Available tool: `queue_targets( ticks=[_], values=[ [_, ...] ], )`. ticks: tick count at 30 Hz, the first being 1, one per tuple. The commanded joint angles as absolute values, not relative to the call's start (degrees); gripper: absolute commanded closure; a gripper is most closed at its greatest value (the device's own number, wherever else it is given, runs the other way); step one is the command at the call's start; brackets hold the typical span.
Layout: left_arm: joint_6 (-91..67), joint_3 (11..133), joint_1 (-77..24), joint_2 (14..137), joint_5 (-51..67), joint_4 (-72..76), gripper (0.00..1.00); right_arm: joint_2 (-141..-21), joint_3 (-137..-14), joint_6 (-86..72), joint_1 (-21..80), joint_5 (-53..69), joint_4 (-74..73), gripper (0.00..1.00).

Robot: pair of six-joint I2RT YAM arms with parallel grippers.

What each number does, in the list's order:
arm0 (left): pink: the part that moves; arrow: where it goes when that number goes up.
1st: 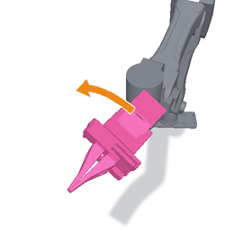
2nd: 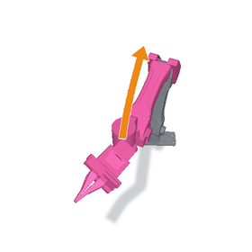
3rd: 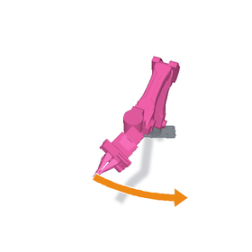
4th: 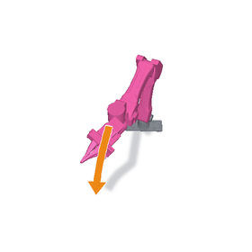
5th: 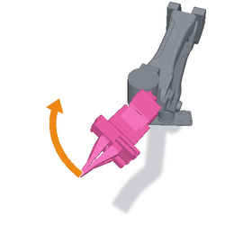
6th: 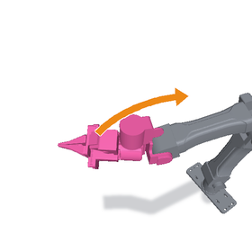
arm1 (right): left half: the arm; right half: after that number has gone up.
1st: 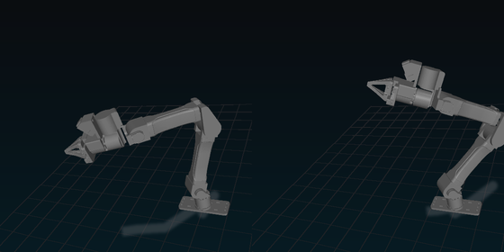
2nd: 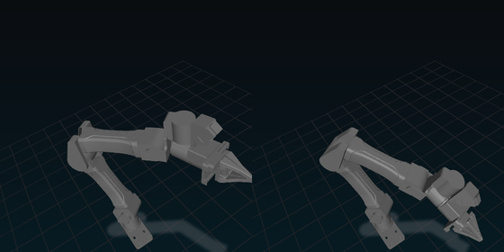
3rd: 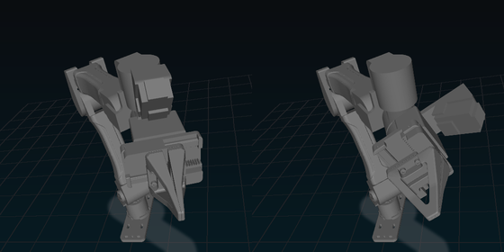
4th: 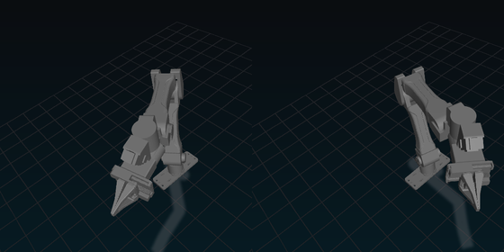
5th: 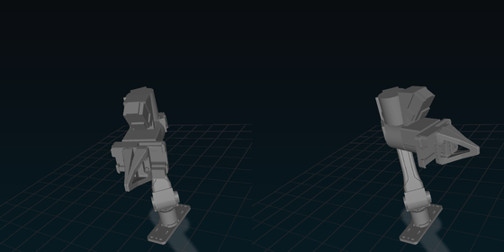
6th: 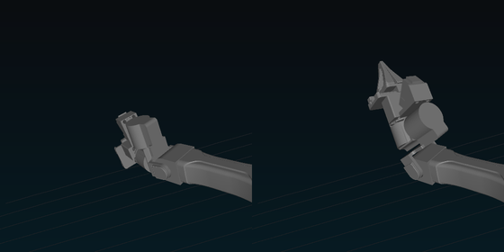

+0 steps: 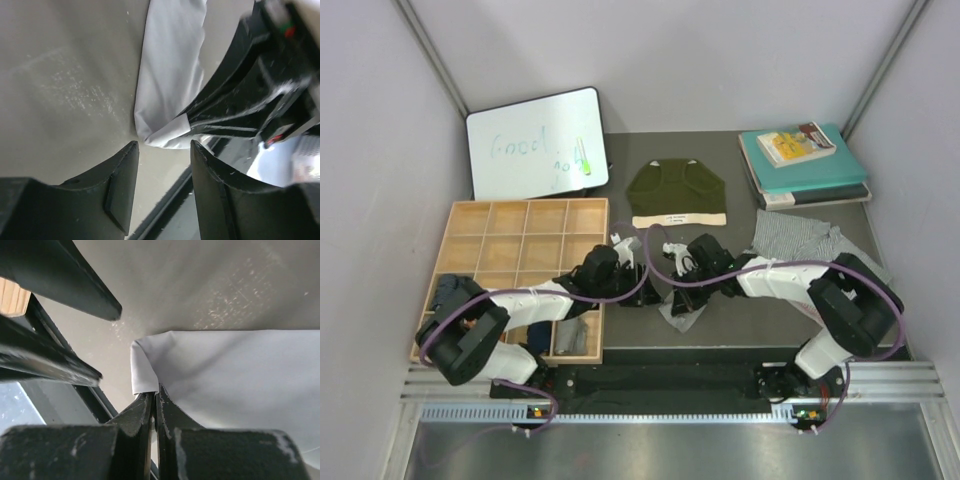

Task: Roll the underwear
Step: Roll the underwear to the center of the board.

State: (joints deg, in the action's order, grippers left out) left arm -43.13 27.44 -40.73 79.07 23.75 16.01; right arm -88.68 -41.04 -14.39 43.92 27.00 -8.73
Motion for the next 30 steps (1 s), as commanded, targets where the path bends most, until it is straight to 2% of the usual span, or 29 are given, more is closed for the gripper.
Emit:
queue_targets(
  ticks=[1, 14, 28, 29, 30],
  values=[
    [-37.9, 30.0, -42.4, 81.5, 20.6, 19.2, 0.50, -91.0, -44.6, -11.6, 41.3, 32.7, -8.8, 1.00],
    [-33.9, 33.0, -42.8, 87.6, 18.9, 19.5, 0.49, -97.5, -48.3, -9.1, 38.3, 36.0, -10.7, 1.00],
    [-34.0, 34.5, -44.6, 93.0, 18.9, 20.5, 0.54, -97.0, -48.4, -9.1, 36.8, 35.4, -11.8, 1.00],
    [-34.0, 34.6, -44.7, 93.2, 18.7, 20.6, 0.56, -96.8, -48.4, -9.3, 36.8, 35.0, -12.0, 0.98],
    [-34.0, 34.6, -45.0, 93.4, 18.6, 20.6, 0.57, -96.1, -48.3, -9.5, 36.7, 34.7, -12.2, 0.90]
  ],
)
